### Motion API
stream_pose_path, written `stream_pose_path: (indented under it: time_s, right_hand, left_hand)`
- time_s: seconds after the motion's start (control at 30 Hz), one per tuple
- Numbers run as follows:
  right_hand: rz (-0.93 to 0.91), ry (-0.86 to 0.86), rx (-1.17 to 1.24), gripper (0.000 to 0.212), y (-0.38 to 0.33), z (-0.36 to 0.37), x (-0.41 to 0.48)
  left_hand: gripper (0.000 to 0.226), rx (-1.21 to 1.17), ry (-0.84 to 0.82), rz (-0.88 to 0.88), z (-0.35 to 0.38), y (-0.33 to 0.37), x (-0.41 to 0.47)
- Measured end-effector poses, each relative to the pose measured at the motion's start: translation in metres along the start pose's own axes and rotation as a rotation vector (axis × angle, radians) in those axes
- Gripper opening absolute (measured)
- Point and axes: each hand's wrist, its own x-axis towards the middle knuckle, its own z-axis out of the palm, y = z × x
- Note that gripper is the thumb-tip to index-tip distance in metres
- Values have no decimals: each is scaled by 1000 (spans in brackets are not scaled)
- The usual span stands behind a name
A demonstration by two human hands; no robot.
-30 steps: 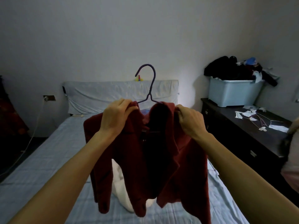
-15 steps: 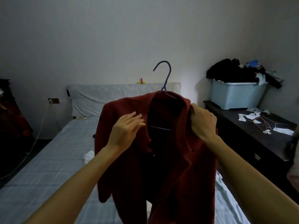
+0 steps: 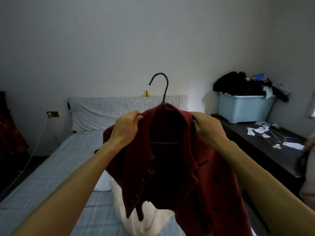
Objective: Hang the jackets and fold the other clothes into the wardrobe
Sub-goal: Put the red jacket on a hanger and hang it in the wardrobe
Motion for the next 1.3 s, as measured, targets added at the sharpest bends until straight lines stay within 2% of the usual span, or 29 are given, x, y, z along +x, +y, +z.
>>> stream_pose_path:
  time_s: [0.17,0.37,0.47,0.6,0.7,0.8,0.87,0.97,1.1,1.2,1.3]
  right_hand:
    - [-100,-14,78,39,-7,-3,0]
    - [-82,148,147,26,-38,-5,24]
    - [-119,88,221,30,-38,-8,27]
    - [-5,-4,200,29,-16,-9,18]
    - [30,38,147,20,-10,-5,15]
    - [41,105,116,18,-16,-3,13]
    - [5,150,89,19,-23,-5,14]
    - [-75,196,86,22,-32,-20,26]
    - [-103,169,149,35,-29,-33,36]
    - [-31,270,97,49,-16,-24,22]
    - [103,383,120,51,-8,-13,1]
  left_hand:
    - [18,-14,106,-18,2,15,8]
    - [23,-25,160,54,7,39,10]
    - [23,-19,212,51,1,30,9]
    - [18,-39,268,4,-12,20,5]
    - [18,-37,245,8,-17,18,7]
    - [20,-48,178,23,-17,15,5]
    - [21,-65,195,20,-18,19,5]
    - [21,-75,250,39,-26,23,15]
    - [23,-41,355,35,-39,13,27]
    - [24,-37,359,26,-38,11,25]
    - [23,-10,340,-15,-30,11,21]
